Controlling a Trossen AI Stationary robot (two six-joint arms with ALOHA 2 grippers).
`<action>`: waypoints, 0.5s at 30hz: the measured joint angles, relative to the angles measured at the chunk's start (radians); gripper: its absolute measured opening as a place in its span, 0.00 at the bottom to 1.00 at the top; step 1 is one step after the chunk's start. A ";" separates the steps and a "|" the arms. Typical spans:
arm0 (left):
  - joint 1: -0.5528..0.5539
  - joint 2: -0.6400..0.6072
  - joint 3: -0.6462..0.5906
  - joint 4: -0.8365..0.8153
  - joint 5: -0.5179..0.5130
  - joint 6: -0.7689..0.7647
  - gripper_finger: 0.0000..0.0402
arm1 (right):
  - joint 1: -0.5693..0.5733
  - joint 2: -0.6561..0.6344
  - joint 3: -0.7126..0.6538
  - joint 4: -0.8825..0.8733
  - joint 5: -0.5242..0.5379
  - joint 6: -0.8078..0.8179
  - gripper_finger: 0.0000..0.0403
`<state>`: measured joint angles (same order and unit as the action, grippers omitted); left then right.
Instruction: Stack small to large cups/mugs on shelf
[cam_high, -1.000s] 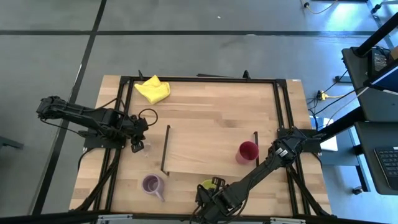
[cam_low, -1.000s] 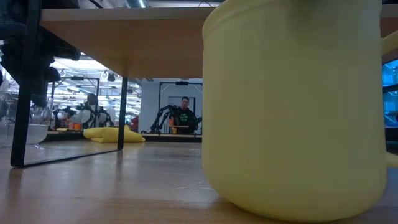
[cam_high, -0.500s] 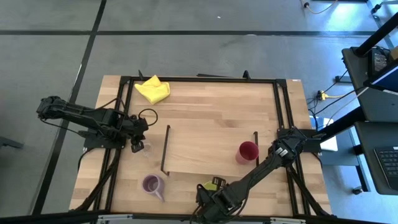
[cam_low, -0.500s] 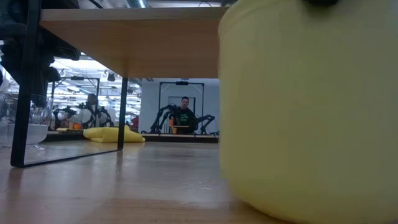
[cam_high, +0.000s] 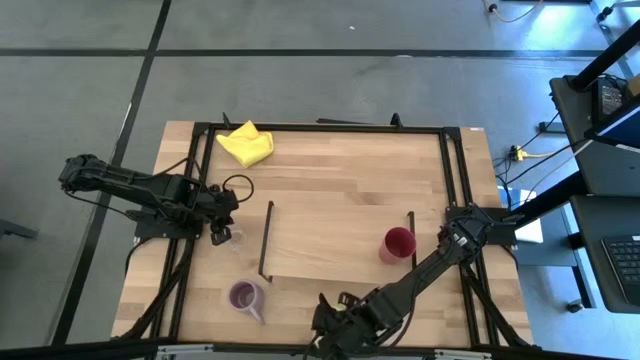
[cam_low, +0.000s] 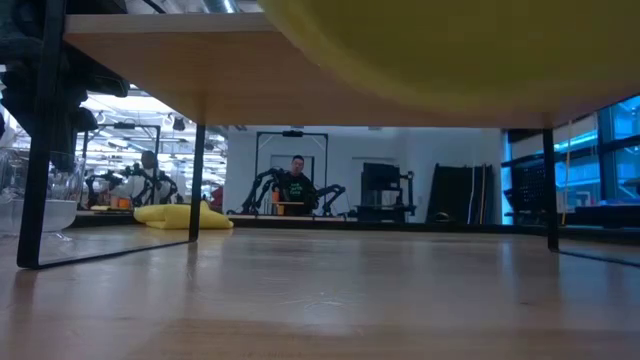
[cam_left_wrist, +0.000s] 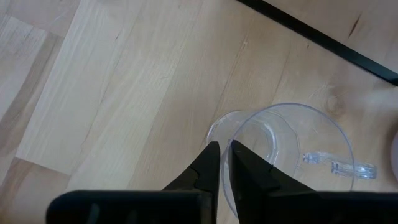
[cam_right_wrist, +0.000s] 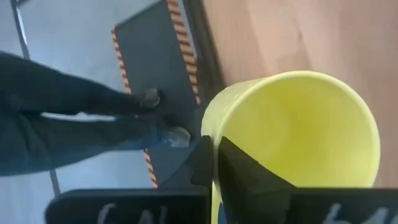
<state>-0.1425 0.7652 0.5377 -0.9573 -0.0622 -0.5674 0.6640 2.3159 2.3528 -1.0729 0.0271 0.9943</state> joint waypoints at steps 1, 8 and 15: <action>0.000 0.000 0.000 0.000 0.000 0.000 0.07 | 0.000 -0.008 0.003 -0.002 0.020 0.000 0.03; 0.000 0.000 0.000 -0.003 0.000 0.000 0.07 | -0.014 -0.072 0.003 0.030 0.262 -0.054 0.03; 0.000 0.000 0.000 -0.007 0.001 0.000 0.07 | -0.066 -0.145 0.004 0.171 0.468 -0.198 0.03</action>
<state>-0.1425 0.7651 0.5377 -0.9644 -0.0616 -0.5678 0.5982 2.1707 2.3566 -0.9017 0.4955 0.7959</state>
